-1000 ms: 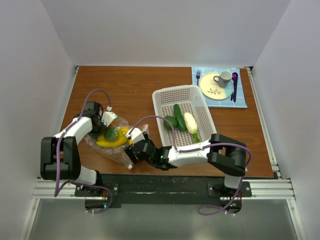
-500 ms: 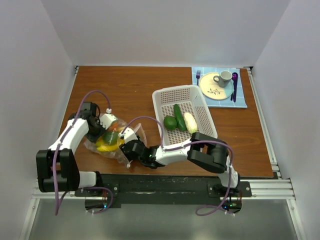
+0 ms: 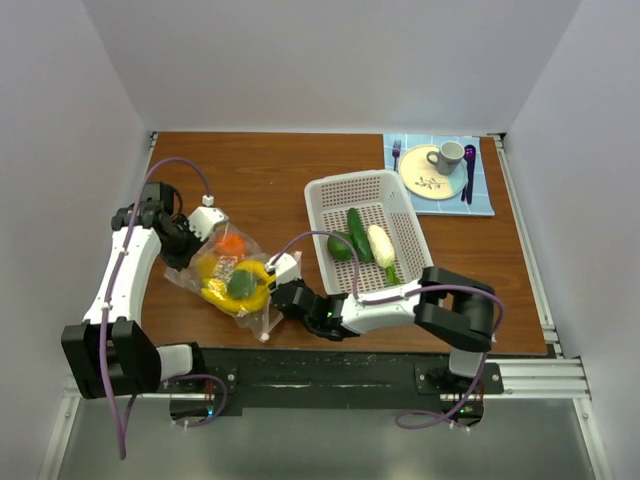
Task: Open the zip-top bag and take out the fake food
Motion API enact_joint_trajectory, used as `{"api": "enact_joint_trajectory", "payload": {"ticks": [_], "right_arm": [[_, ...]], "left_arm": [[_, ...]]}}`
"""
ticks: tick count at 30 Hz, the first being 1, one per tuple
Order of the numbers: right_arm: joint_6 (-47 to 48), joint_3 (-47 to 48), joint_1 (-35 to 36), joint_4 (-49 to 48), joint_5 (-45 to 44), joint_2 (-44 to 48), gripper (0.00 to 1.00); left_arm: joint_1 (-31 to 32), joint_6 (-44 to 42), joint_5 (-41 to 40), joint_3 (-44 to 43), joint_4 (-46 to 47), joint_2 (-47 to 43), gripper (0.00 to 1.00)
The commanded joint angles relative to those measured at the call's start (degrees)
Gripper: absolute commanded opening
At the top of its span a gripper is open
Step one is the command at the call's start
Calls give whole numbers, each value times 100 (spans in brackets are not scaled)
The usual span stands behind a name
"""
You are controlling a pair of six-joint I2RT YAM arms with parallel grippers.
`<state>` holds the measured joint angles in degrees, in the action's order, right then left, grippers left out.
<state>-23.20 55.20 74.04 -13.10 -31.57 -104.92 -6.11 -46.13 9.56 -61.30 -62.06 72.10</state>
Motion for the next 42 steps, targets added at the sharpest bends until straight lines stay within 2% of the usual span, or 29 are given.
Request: {"api": "enact_joint_trajectory", "payload": {"ticks": [1,4,7,10,16,17,20,23,26,30,33,36,37,40,41,42], "right_arm": [[-299,-308,128,0,-86,815,20],[-343,-413,172,351,282,1272,16],[-466,-396,190,1176,783,1683,7],[-703,-554,242,2117,837,2280,3],[-1800,-765,251,4620,-31,3468,0],[-1959,-704,251,5285,-129,3740,0],[-2557,-389,260,6500,-525,4127,0],[-2856,-29,269,7239,-910,4331,0],[-2963,393,251,7559,-1367,4410,0],[-2646,790,251,7331,-1939,4349,0],[-2514,1001,225,7313,-2686,4095,1],[-2487,1063,-81,7322,-3117,3761,3],[-2496,1020,-213,7322,-3162,3534,6],[-2549,801,-741,7235,-3197,3216,30],[-2653,747,-846,7234,-3223,3163,54],[-2672,703,-969,7225,-3302,3119,67]], "left_arm": [[-206,-54,-147,47,316,50,0],[-277,24,-384,223,650,156,0],[-277,138,-385,162,748,217,0],[-286,253,-359,-75,748,305,0],[-277,377,-350,-409,774,419,0],[-285,385,-367,-409,792,411,0],[-277,385,-429,-339,871,428,0],[-277,368,-464,-260,898,463,0],[-277,385,-473,-172,915,455,0],[-285,412,-412,-154,793,411,0],[-277,456,-105,-435,399,402,0],[-268,473,379,-1127,-154,454,0],[-277,456,475,-1260,-287,489,0],[-268,421,792,-1762,-762,551,0],[-277,394,932,-1876,-885,551,0],[-268,368,1020,-2095,-1121,569,0]]}}
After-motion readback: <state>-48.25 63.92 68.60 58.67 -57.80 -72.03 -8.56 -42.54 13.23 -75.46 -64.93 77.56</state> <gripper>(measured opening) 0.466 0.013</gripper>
